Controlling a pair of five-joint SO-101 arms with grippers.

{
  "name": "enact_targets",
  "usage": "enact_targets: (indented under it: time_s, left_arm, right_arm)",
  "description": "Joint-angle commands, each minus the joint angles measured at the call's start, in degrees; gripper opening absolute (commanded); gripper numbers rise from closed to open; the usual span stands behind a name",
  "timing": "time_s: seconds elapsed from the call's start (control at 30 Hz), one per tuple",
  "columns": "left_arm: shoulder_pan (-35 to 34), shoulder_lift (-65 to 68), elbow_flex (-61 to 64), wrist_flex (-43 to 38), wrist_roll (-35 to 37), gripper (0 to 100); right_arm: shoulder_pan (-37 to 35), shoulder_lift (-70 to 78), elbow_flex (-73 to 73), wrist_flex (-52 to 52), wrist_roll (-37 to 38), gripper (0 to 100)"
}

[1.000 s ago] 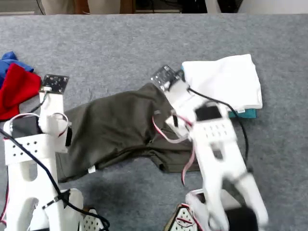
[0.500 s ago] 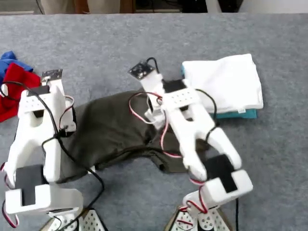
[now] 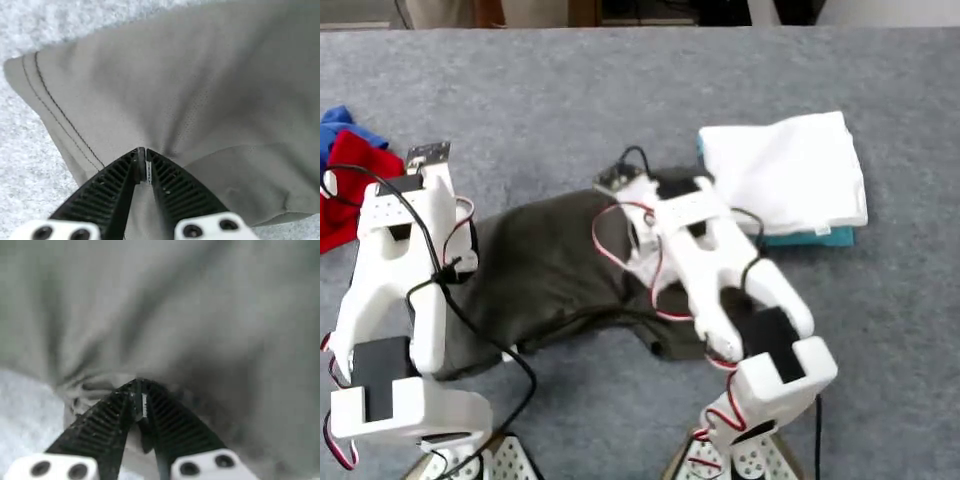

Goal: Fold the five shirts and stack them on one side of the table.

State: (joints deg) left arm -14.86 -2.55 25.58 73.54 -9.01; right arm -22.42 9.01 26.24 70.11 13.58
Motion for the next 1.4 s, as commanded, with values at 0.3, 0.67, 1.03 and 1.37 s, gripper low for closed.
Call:
enact_targets:
  time_s: [0.3, 0.67, 1.03, 1.37]
  left_arm:
    - [0.53, -0.13, -2.37, -0.18, 0.18, 2]
    - [0.53, -0.13, -2.37, -0.97, 0.18, 2]
    - [0.44, -0.13, -2.29, -0.88, 0.18, 2]
    - [0.53, -0.13, -2.37, -1.23, 0.18, 2]
  right_arm:
    - [-1.19, -26.95, 21.93, 0.00, 9.32, 0.2]
    - [-2.15, -25.63, 22.02, 4.92, 24.53, 0.2]
    - [7.87, -25.71, 6.55, 5.10, 24.70, 0.2]
    - [4.26, -10.07, 11.12, -2.20, 22.42, 0.2]
